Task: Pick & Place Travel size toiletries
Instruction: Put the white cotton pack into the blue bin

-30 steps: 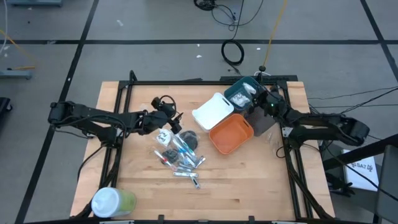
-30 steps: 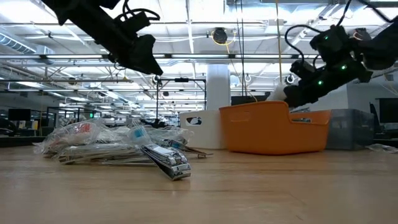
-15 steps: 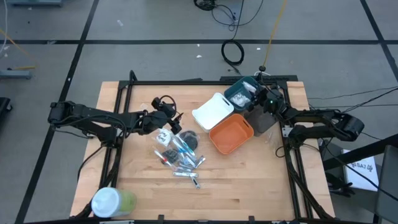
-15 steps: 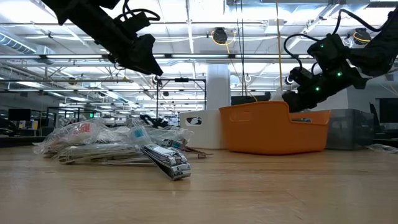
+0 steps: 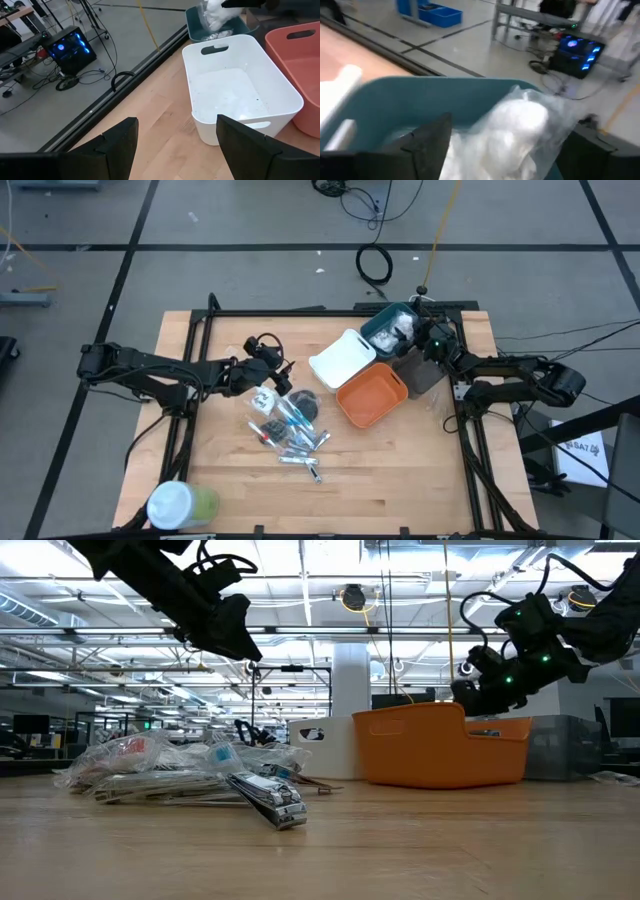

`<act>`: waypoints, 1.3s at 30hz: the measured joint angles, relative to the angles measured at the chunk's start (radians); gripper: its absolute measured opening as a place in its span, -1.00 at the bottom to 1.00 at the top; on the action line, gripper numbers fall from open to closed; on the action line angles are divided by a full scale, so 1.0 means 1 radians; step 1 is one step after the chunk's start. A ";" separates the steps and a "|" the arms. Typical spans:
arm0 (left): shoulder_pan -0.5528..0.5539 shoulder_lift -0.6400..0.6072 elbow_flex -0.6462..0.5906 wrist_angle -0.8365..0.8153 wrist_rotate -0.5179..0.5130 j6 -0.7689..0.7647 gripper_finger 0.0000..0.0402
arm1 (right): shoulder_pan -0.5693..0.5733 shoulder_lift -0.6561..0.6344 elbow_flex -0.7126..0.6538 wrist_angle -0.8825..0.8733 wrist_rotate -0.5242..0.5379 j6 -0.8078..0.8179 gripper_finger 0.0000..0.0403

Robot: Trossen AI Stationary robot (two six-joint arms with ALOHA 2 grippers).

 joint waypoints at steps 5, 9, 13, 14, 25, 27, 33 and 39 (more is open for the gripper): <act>-0.001 0.000 0.000 0.000 0.000 0.000 0.31 | 0.005 0.000 0.000 0.052 -0.099 0.002 0.60; -0.001 0.000 0.000 -0.020 0.001 0.000 0.31 | 0.022 0.000 0.000 0.148 -0.235 0.015 0.61; -0.010 0.000 0.000 -0.053 0.002 -0.001 0.31 | 0.043 -0.018 0.000 0.261 -0.505 0.095 0.59; -0.014 0.000 0.001 -0.060 0.002 -0.008 0.30 | 0.049 -0.026 0.000 0.293 -0.586 0.126 0.59; -0.037 0.001 0.001 -0.307 0.206 -0.362 0.30 | 0.126 -0.139 0.000 0.375 -0.856 0.321 0.58; -0.037 0.013 0.003 -0.397 0.251 -0.456 0.30 | 0.135 -0.142 0.000 0.363 -0.854 0.306 0.58; -0.048 0.027 0.014 -0.689 0.381 -0.740 0.30 | 0.141 -0.141 0.000 0.343 -0.852 0.291 0.58; -0.048 0.033 0.014 -0.756 0.462 -0.887 0.30 | 0.141 -0.141 0.000 0.334 -0.850 0.285 0.58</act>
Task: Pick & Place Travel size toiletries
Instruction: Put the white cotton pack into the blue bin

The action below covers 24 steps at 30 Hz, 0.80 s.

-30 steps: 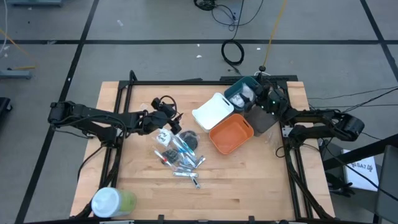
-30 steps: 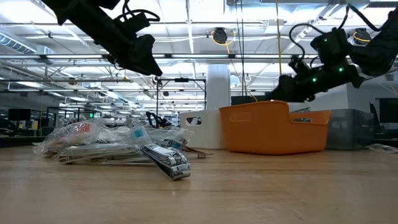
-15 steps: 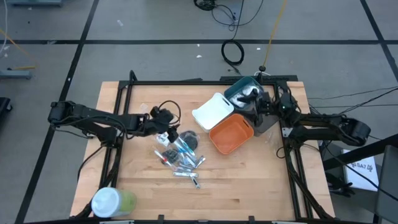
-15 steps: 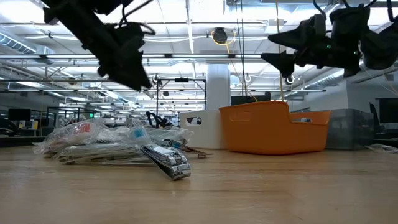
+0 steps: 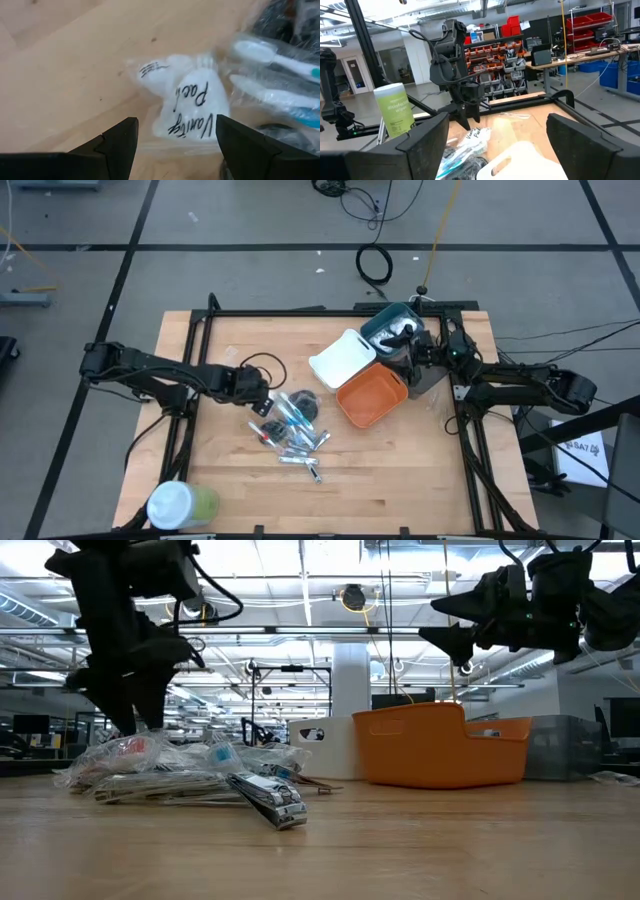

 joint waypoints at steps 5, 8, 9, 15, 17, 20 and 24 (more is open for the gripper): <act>0.005 0.070 -0.001 -0.011 -0.006 0.009 0.30 | 0.000 0.000 0.000 0.000 0.000 0.000 0.58; 0.018 0.115 -0.001 -0.009 -0.006 0.019 0.30 | 0.000 0.000 0.000 -0.001 0.000 0.000 0.58; 0.021 0.125 -0.001 -0.008 -0.006 0.029 0.30 | 0.000 0.000 0.000 -0.002 0.000 0.000 0.58; 0.024 0.149 -0.001 0.001 0.050 0.050 0.19 | 0.000 0.000 0.000 -0.015 0.000 -0.001 0.58; 0.024 0.149 -0.001 0.005 0.054 0.041 0.06 | 0.000 0.000 0.000 -0.025 0.000 -0.004 0.58; 0.024 0.149 -0.001 0.013 0.058 0.029 -0.22 | 0.000 0.000 0.000 -0.040 0.000 -0.016 0.58; 0.025 0.149 -0.001 0.014 0.057 0.063 -0.65 | 0.000 0.000 0.000 -0.054 0.000 -0.019 0.58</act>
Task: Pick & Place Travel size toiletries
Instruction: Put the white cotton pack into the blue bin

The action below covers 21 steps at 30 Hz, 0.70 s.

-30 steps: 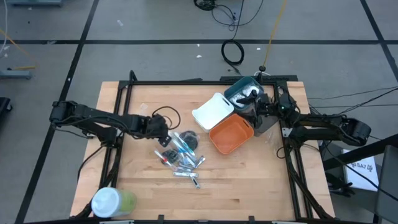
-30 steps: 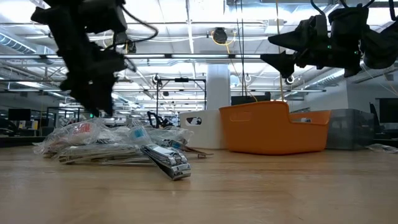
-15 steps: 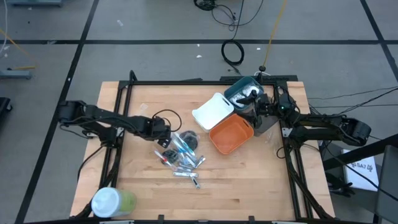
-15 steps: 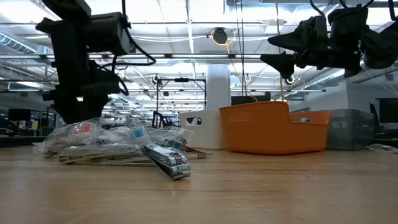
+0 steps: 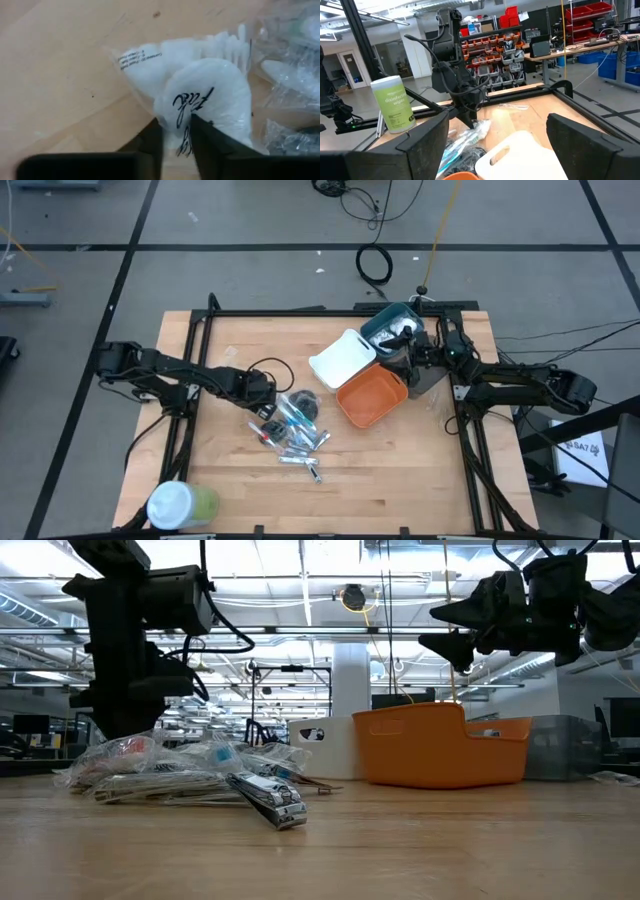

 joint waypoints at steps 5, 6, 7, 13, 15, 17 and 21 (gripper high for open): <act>0.005 -0.029 0.019 -0.041 -0.050 0.075 -0.95 | 0.000 0.000 0.000 0.001 0.008 -0.011 0.58; 0.003 -0.037 0.031 -0.068 -0.083 0.082 -0.95 | 0.000 0.000 0.000 0.001 0.024 -0.011 0.58; 0.000 -0.045 0.047 -0.099 -0.117 0.083 -0.95 | 0.000 0.000 0.000 0.001 0.036 -0.011 0.58; -0.030 -0.105 0.196 -0.261 -0.408 0.112 -0.97 | 0.006 0.000 0.000 0.001 0.053 -0.009 0.58; -0.045 -0.118 0.245 -0.238 -0.548 0.190 -0.99 | 0.017 0.000 0.000 0.001 0.064 -0.009 0.58; -0.064 -0.123 0.275 -0.154 -0.695 0.321 -0.98 | 0.037 0.000 0.000 0.000 0.098 -0.011 0.58; -0.074 -0.114 0.268 0.229 -0.813 0.748 -0.98 | 0.103 0.000 0.000 -0.006 0.173 -0.067 0.58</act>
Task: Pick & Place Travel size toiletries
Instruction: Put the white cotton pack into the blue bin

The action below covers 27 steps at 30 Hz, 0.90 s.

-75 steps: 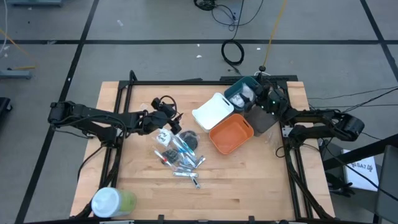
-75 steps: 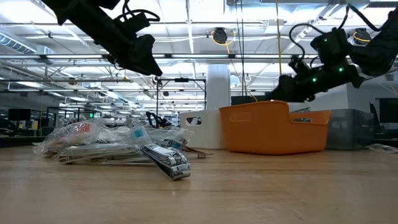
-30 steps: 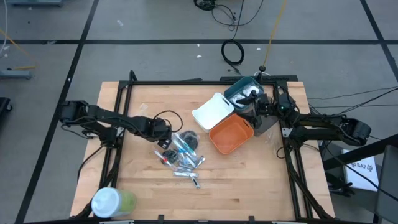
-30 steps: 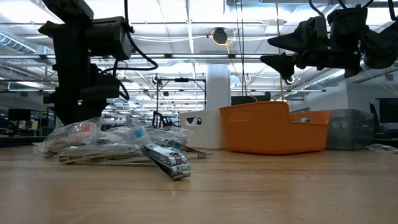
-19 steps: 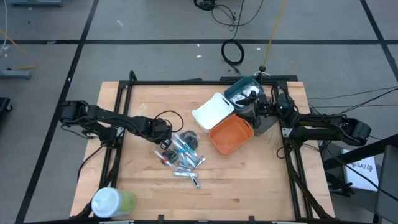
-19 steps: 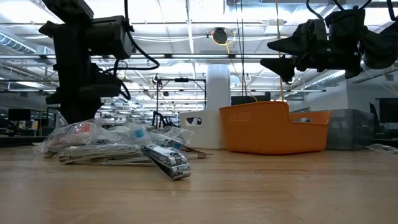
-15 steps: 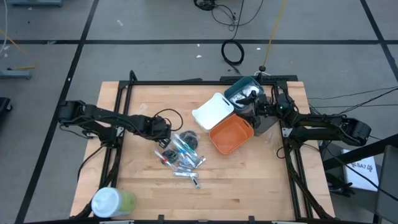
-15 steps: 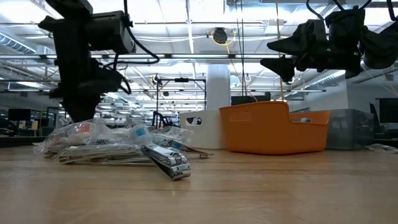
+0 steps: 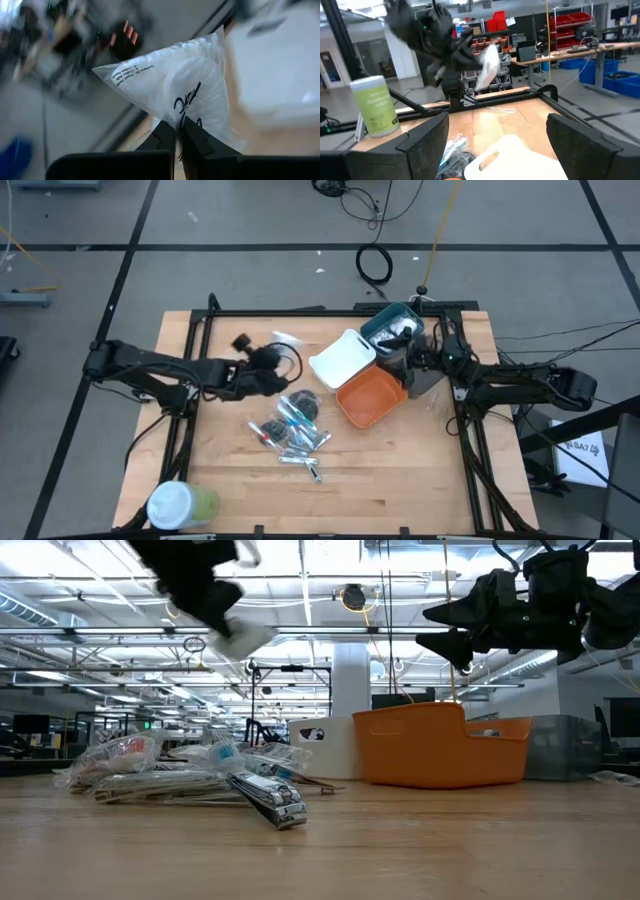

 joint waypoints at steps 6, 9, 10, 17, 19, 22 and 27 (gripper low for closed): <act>0.049 0.090 -0.041 0.603 0.193 0.457 -0.99 | 0.141 0.000 0.000 -0.055 0.210 -0.141 0.58; 0.074 0.172 -0.041 0.804 0.288 0.570 -0.99 | 0.211 0.013 0.000 -0.059 0.308 -0.177 0.58; 0.082 0.202 -0.041 0.862 0.325 0.598 -0.98 | 0.230 0.017 0.000 -0.060 0.330 -0.185 0.58; 0.097 0.388 -0.040 1.190 0.444 0.696 -0.98 | 0.297 0.042 0.000 0.034 0.379 -0.222 0.58; 0.095 0.424 -0.020 1.215 0.467 0.696 -0.99 | 0.298 0.042 0.000 0.041 0.383 -0.209 0.58; 0.093 0.459 0.021 1.208 0.524 0.686 -0.98 | 0.298 0.042 0.000 0.039 0.428 -0.199 0.58; 0.093 0.516 0.092 1.174 0.543 0.689 -0.99 | 0.310 0.042 0.000 0.056 0.426 -0.194 0.58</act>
